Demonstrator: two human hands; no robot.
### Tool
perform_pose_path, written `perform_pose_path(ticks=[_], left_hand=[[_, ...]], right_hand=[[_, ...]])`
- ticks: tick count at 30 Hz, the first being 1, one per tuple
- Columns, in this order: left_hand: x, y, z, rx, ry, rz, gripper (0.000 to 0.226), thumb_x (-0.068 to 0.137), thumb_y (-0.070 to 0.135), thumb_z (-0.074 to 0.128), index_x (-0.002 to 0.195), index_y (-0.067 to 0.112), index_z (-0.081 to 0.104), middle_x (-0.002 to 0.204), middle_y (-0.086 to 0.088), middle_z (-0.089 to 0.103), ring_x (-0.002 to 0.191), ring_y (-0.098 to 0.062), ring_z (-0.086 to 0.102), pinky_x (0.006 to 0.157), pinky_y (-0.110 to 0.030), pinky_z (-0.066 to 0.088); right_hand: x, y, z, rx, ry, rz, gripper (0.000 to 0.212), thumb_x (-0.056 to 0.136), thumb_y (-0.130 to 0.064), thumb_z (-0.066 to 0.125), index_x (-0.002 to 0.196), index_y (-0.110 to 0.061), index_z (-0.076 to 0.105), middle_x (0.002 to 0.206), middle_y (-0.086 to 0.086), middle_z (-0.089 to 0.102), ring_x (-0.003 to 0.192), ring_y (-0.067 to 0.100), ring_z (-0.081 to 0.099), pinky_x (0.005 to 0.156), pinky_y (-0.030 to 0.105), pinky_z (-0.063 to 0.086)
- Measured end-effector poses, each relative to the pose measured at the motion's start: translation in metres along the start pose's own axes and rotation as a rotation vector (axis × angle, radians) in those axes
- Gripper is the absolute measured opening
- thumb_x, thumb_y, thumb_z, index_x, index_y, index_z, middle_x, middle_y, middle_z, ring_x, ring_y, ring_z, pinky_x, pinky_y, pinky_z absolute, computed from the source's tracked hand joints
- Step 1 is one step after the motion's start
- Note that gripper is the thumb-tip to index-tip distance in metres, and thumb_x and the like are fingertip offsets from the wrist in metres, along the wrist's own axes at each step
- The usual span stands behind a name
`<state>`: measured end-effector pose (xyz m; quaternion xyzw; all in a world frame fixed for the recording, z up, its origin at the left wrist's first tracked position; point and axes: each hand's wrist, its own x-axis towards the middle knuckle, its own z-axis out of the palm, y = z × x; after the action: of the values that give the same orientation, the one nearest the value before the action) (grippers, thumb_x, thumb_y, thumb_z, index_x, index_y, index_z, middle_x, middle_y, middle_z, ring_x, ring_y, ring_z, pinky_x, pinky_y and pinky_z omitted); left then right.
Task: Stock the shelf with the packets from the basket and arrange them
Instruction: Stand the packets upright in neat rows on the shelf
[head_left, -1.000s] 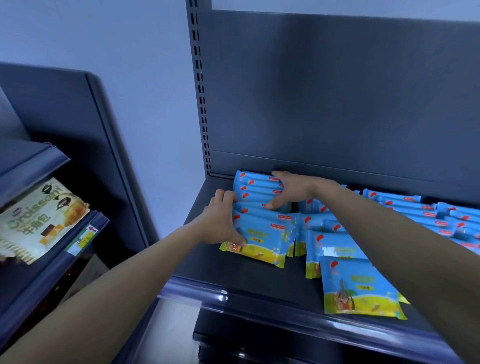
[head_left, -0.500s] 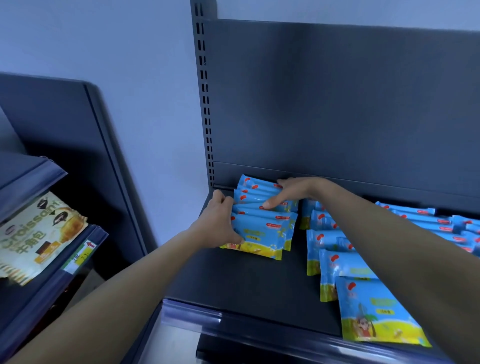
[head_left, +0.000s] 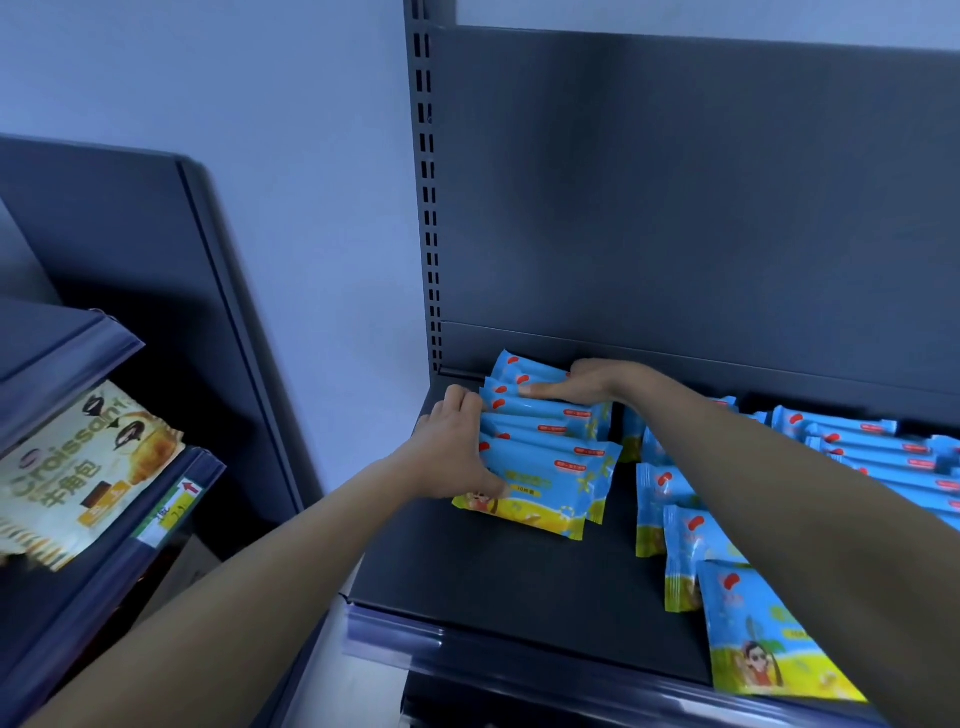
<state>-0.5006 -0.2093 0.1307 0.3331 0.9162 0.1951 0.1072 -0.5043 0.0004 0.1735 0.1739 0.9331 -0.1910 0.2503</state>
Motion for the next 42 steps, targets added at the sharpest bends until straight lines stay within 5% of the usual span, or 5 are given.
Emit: perform_pose_path(ticks=[10, 17, 23, 31, 42], left_hand=[[0.003, -0.003, -0.006, -0.288, -0.108, 0.007, 0.125, 0.058, 0.031, 0.086, 0.146, 0.031, -0.002, 0.137, 0.010, 0.023, 0.120, -0.014, 0.042, 0.097, -0.033, 0.045], [0.000, 0.000, -0.002, -0.252, 0.023, 0.028, 0.092, 0.059, 0.029, 0.082, 0.131, 0.022, 0.025, 0.122, 0.009, 0.032, 0.099, -0.016, 0.053, 0.084, -0.038, 0.052], [0.013, 0.000, 0.008, -0.145, 0.279, 0.058, 0.079, 0.067, 0.029, 0.076, 0.129, 0.013, 0.031, 0.119, 0.002, 0.030, 0.096, -0.020, 0.051, 0.079, -0.034, 0.049], [0.030, -0.002, 0.002, -0.436, 0.175, 0.031, 0.111, 0.063, 0.017, 0.082, 0.145, 0.018, 0.007, 0.142, 0.001, 0.014, 0.117, -0.011, 0.037, 0.090, -0.021, 0.037], [0.043, -0.007, 0.010, -0.873, 0.028, 0.093, 0.114, 0.067, -0.016, 0.073, 0.137, 0.034, -0.002, 0.116, 0.017, 0.040, 0.095, 0.004, 0.054, 0.065, -0.008, 0.049]], right_hand=[[0.006, 0.002, -0.002, 0.021, -0.017, -0.030, 0.067, 0.066, -0.079, 0.056, 0.096, -0.020, 0.065, 0.098, -0.004, 0.066, 0.091, 0.013, 0.060, 0.087, 0.032, 0.045], [-0.003, -0.004, -0.011, 0.029, 0.095, -0.168, 0.052, 0.069, -0.060, 0.071, 0.097, -0.017, 0.061, 0.098, -0.004, 0.064, 0.091, 0.015, 0.061, 0.075, 0.029, 0.049], [-0.002, -0.002, -0.016, 0.096, 0.266, -0.173, 0.066, 0.074, -0.052, 0.068, 0.131, -0.026, 0.049, 0.134, 0.006, 0.047, 0.120, 0.023, 0.049, 0.102, 0.035, 0.041], [-0.009, 0.012, 0.002, 0.733, 0.472, -0.014, 0.056, 0.100, -0.031, 0.038, 0.149, -0.011, 0.020, 0.151, 0.009, 0.030, 0.136, 0.025, 0.032, 0.106, 0.029, 0.028], [-0.009, 0.005, 0.014, 1.427, 0.333, -0.015, 0.034, 0.098, -0.033, 0.047, 0.121, -0.009, 0.052, 0.116, 0.012, 0.062, 0.103, 0.026, 0.063, 0.093, 0.045, 0.051]])
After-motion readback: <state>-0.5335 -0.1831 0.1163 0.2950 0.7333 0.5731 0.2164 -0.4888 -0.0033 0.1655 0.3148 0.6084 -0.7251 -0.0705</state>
